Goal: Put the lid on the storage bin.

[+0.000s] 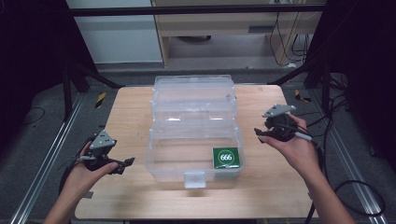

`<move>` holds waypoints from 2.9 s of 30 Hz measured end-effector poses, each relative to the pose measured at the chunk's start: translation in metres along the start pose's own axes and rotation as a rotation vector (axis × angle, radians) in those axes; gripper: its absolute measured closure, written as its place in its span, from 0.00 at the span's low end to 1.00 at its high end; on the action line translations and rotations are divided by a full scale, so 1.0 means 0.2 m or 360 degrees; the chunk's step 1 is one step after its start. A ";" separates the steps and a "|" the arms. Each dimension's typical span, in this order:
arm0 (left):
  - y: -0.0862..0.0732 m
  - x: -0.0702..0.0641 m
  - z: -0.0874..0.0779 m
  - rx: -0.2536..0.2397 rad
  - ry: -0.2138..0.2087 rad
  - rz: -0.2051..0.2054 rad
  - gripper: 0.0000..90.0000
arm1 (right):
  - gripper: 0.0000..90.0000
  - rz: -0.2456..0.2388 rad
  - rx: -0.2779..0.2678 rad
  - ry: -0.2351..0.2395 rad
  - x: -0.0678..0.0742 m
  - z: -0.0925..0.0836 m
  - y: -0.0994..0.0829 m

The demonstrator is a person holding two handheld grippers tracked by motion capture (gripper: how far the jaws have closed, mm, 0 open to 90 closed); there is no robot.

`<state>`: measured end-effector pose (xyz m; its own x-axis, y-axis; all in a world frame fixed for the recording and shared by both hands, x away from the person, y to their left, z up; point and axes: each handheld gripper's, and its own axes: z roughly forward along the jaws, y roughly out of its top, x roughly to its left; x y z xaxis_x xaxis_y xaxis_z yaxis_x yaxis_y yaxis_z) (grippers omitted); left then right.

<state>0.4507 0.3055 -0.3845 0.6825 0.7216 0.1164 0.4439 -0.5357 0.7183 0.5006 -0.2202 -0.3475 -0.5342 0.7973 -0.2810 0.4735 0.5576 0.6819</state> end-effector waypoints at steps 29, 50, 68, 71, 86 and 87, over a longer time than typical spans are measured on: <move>0.38 -0.37 0.11 0.0123 -0.0426 0.0563 0.21 | 0.65 -0.0819 0.0130 0.0328 0.24 0.18 0.73; 0.36 -0.43 0.25 0.0310 -0.0505 0.0673 0.28 | 0.79 -0.1062 0.0252 0.0422 0.29 0.32 0.78; 0.36 -0.45 0.28 0.0321 -0.0535 0.0695 0.33 | 0.87 -0.1167 0.0320 0.0415 0.30 0.36 0.81; 0.36 -0.45 0.28 0.0318 -0.0532 0.0701 0.34 | 0.86 -0.1173 0.0331 0.0407 0.31 0.37 0.80; 0.34 -0.50 0.36 0.0457 -0.0583 0.0768 0.63 | 0.88 -0.1194 0.0307 0.0399 0.32 0.37 0.79; 0.34 -0.51 0.37 0.0479 -0.0580 0.0788 0.63 | 0.88 -0.1194 0.0307 0.0399 0.32 0.37 0.79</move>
<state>0.4542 0.1641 -0.3977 0.9751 0.1946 0.1059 0.1352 -0.9013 0.4115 0.5937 -0.0641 -0.3078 -0.8873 0.1326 -0.4416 0.0270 0.9711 0.2373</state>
